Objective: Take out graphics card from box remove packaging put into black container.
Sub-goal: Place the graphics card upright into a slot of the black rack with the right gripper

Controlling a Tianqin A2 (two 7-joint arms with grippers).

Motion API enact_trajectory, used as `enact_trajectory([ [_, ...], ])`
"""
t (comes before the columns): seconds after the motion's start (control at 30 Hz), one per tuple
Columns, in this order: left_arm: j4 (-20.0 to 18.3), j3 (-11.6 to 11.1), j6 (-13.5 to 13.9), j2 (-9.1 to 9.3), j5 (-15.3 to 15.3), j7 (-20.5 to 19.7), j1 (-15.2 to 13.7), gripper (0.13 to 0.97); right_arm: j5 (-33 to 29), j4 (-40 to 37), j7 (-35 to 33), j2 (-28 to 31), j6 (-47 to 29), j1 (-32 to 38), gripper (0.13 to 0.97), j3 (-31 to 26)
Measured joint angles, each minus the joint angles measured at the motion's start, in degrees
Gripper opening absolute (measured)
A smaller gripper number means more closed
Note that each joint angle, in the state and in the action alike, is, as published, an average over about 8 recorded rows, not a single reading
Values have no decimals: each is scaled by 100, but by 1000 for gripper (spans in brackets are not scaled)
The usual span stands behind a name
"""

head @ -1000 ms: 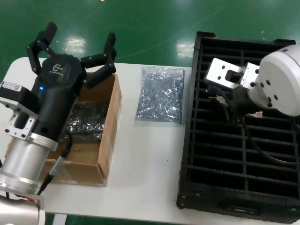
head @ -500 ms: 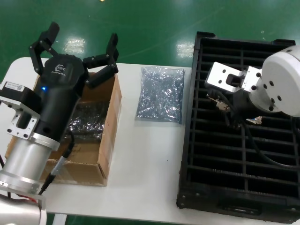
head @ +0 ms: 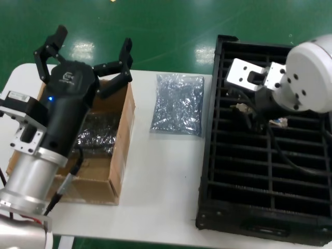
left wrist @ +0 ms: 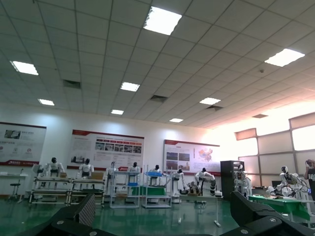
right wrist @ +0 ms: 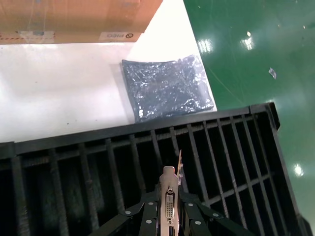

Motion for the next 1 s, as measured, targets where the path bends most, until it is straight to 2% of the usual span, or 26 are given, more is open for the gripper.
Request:
enact_trajectory([
  [0.37,114,-45,77,-7,-39,58,-29,966,338,-1520,-585,-365,505,779,187,-215],
  [0.67,231,-70,138,-12,-66,104,-57,966,971,-3208,-1253,-614,987,1548,187,-280],
  [1.0,319,-88,170,-7,-67,177,-74,966,1575,-4661,-1789,-725,1543,2225,187,-342],
])
